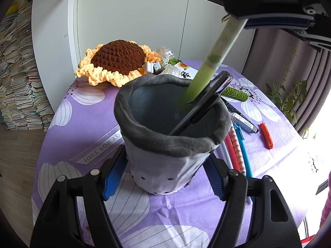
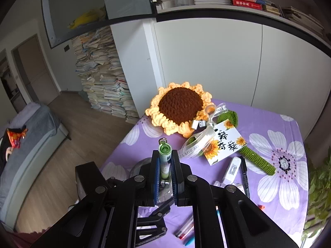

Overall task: Organize stationery
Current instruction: 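Lift the green pen with the right gripper and insert it into the pen holder, then move the right gripper back over the blue pen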

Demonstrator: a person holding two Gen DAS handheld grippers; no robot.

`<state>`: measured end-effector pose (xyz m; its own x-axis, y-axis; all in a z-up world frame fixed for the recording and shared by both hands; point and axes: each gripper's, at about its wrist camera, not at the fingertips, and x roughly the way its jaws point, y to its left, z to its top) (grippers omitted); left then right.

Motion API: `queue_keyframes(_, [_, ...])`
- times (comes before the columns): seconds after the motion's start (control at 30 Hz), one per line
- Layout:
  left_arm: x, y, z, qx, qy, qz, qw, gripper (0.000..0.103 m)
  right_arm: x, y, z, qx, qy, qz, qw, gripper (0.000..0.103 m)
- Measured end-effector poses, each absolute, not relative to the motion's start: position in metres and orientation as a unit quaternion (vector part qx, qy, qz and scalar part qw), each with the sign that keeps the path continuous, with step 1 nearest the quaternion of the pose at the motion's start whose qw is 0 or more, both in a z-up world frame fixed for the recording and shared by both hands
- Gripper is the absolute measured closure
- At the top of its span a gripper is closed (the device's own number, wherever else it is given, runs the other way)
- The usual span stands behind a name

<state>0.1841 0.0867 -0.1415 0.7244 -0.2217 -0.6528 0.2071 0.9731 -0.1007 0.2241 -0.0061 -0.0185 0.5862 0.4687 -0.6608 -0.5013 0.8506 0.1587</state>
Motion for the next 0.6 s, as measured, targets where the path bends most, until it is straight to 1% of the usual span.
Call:
queue_keyframes(0.27, [0.184, 0.087, -0.141, -0.010, 0.353, -0.115, 0.928, 0.032, 0.232, -0.003, -0.042, -0.014, 0.409, 0.283, 0.867, 0.092])
queue_keyframes(0.47, [0.184, 0.087, -0.141, -0.013, 0.355, -0.116, 0.928, 0.031, 0.226, -0.014, -0.038, 0.001, 0.401, 0.285, 0.871, 0.092])
queue_keyframes(0.6, [0.180, 0.088, -0.137, -0.013, 0.338, -0.114, 0.934, 0.031, 0.218, -0.036, -0.038, 0.014, 0.398, 0.264, 0.879, 0.092])
